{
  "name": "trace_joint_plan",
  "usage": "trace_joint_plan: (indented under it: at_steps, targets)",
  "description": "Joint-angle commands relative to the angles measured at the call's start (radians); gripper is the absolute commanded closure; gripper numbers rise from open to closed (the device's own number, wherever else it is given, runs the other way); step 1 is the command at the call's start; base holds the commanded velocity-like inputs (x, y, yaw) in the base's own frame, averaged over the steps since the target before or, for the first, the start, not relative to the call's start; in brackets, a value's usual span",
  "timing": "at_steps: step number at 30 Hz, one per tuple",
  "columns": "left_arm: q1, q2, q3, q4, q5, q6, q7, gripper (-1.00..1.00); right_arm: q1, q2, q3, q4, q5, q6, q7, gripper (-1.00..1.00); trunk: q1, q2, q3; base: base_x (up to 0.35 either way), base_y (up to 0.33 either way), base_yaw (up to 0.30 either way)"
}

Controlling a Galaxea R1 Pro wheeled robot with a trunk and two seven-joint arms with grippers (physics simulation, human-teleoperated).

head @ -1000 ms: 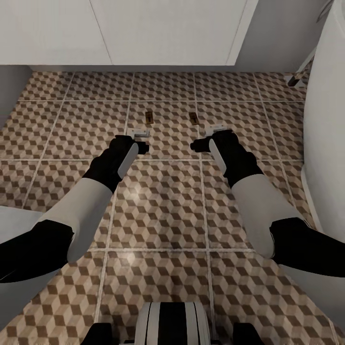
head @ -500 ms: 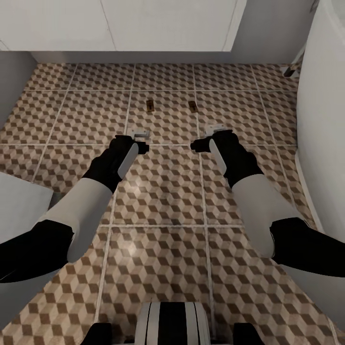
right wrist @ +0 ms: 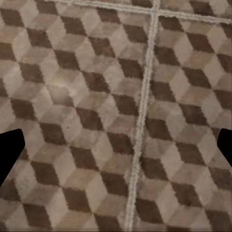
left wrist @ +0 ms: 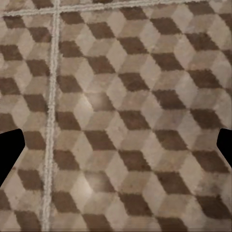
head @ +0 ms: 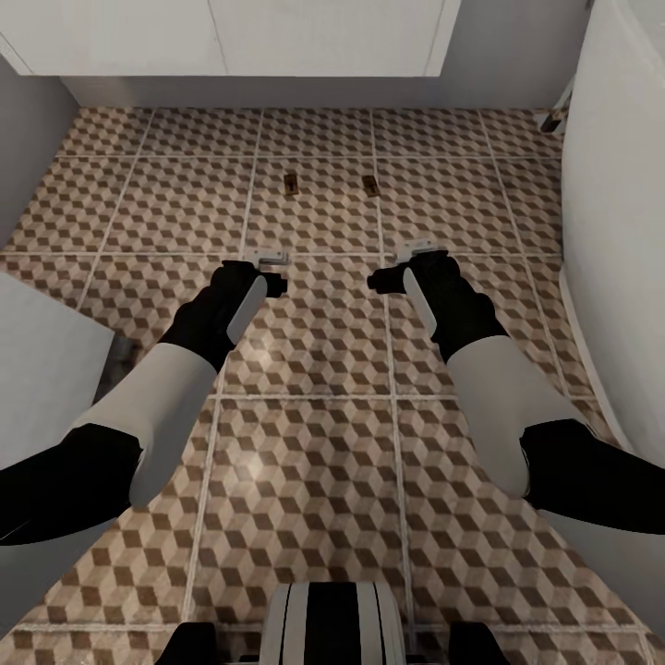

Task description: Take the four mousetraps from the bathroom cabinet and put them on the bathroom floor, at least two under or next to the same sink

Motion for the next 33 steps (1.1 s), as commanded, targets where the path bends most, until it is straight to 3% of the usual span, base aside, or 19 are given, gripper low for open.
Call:
trace_joint_plan:
  at_steps: [1,21,33]
  targets:
    - [-0.001,0.001,-0.004,-0.001,0.011,0.003,0.009,-1.00,0.000,0.000,0.003,-0.001,0.001,0.005,-0.003,-1.00,0.000,0.000,-0.001,-0.058,0.000,0.000]
    - [-0.001,0.002,-0.004,0.001,0.011,0.004,0.009,-1.00,0.000,0.000,0.003,0.005,0.001,0.005,-0.002,-1.00,0.000,0.000,-0.001,-0.009,0.000,0.000]
    - [-0.001,0.002,-0.004,0.003,0.011,0.004,0.009,-1.00,0.000,-0.002,0.003,0.005,0.001,0.005,-0.002,-1.00,-0.006,0.003,0.046,0.000,0.000,0.000]
